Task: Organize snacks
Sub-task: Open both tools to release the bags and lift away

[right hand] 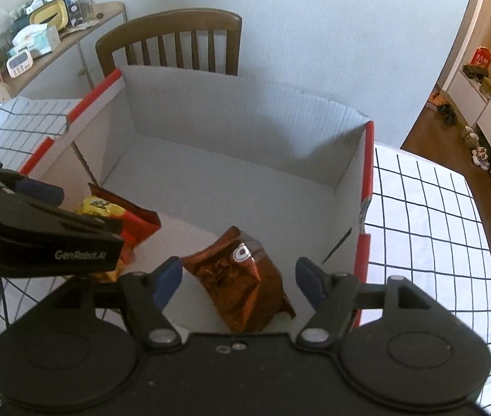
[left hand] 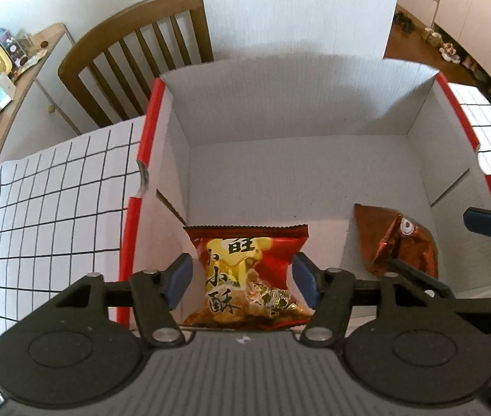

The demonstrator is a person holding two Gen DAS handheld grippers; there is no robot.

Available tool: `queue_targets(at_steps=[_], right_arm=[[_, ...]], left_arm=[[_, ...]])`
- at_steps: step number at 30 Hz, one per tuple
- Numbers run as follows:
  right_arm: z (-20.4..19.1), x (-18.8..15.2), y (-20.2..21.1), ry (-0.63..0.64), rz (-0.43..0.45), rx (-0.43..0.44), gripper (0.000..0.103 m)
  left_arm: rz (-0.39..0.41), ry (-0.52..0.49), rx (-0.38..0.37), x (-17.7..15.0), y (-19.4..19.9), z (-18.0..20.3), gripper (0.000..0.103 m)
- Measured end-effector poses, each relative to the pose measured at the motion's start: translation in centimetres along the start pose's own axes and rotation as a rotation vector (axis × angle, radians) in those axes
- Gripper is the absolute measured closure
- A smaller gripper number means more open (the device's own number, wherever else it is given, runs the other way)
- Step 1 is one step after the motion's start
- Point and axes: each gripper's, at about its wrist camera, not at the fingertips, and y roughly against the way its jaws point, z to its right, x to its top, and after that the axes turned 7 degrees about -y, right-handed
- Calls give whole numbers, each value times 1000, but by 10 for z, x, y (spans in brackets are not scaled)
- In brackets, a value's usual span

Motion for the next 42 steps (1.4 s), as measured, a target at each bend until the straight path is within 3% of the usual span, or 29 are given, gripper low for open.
queue_targets(at_steps=[20, 33, 37, 42], right_arm=[[-2, -16, 79, -13, 135, 65, 3], [-12, -41, 134, -11, 195, 130, 2], [-14, -55, 149, -13, 202, 165, 1], [-12, -75, 166, -18, 206, 199, 0]], left_arm=[[147, 13, 13, -37, 82, -17, 35], [233, 49, -27, -82, 143, -25, 35], [267, 54, -45, -101, 162, -26, 25], [293, 54, -75, -129, 180, -25, 22]])
